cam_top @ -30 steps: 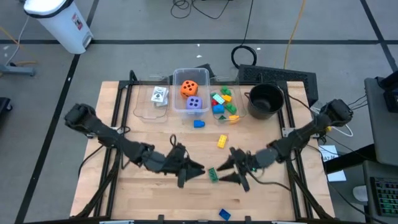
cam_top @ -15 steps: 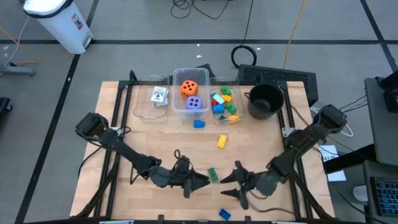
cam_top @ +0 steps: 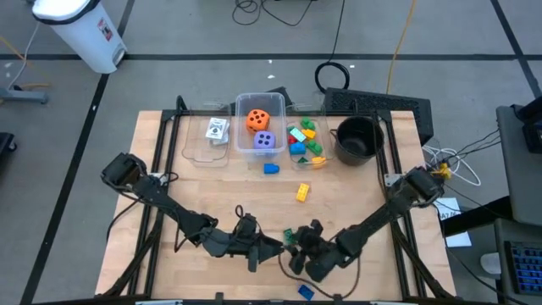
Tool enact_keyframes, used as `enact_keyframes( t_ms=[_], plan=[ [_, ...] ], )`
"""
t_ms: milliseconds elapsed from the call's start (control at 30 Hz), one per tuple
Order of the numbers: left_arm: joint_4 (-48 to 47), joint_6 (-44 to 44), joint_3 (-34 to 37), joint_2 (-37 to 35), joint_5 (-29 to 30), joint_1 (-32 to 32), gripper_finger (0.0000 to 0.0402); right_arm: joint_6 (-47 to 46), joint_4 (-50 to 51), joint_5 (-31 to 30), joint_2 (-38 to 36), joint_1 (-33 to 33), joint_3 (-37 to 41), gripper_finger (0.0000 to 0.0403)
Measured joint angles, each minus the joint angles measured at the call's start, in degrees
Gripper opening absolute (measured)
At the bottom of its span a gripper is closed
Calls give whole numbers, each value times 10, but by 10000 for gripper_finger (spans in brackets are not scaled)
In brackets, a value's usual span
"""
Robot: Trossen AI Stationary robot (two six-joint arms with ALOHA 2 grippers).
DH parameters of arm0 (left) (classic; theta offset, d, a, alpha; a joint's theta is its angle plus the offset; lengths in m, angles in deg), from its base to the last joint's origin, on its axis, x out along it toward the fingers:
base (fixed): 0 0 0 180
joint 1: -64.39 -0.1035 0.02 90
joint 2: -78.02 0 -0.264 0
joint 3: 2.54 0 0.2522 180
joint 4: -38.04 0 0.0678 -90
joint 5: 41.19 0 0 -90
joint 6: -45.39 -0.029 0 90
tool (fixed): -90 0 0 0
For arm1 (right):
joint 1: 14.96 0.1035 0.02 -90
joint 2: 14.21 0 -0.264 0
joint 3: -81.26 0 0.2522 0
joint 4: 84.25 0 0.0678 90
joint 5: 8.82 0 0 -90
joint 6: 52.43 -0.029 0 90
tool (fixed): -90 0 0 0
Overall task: Pick & Place Toys
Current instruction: Put the dark green game piece into the right transparent bin
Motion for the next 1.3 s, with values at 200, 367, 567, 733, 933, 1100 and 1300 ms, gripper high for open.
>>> enact_keyframes(
  t_ms=[200, 367, 567, 733, 933, 1100, 1300],
  plan=[
    [-7, 0, 0, 0, -19, 1, 161, -25, 19, 23, 21, -32, -2, 200],
    [-18, 0, 0, 0, -58, -1, 161, -33, 84, 33, 20, -50, -2, 200],
    [-36, -5, 0, 0, -64, -2, 161, -36, 160, 62, 21, -67, 3, 200],
    [-43, -7, 0, 0, -79, -11, 161, -75, 152, 71, 19, -68, 17, 200],
    [-43, -5, 0, 0, -86, -14, 161, -67, 154, 81, 18, -68, 22, 188],
    [-43, -1, 0, 0, -87, -14, 161, -42, 159, 85, 16, -69, 23, 127],
    [-42, 14, 0, 0, -87, -14, 161, 10, 160, 105, -4, -70, 25, 85]
  ],
)
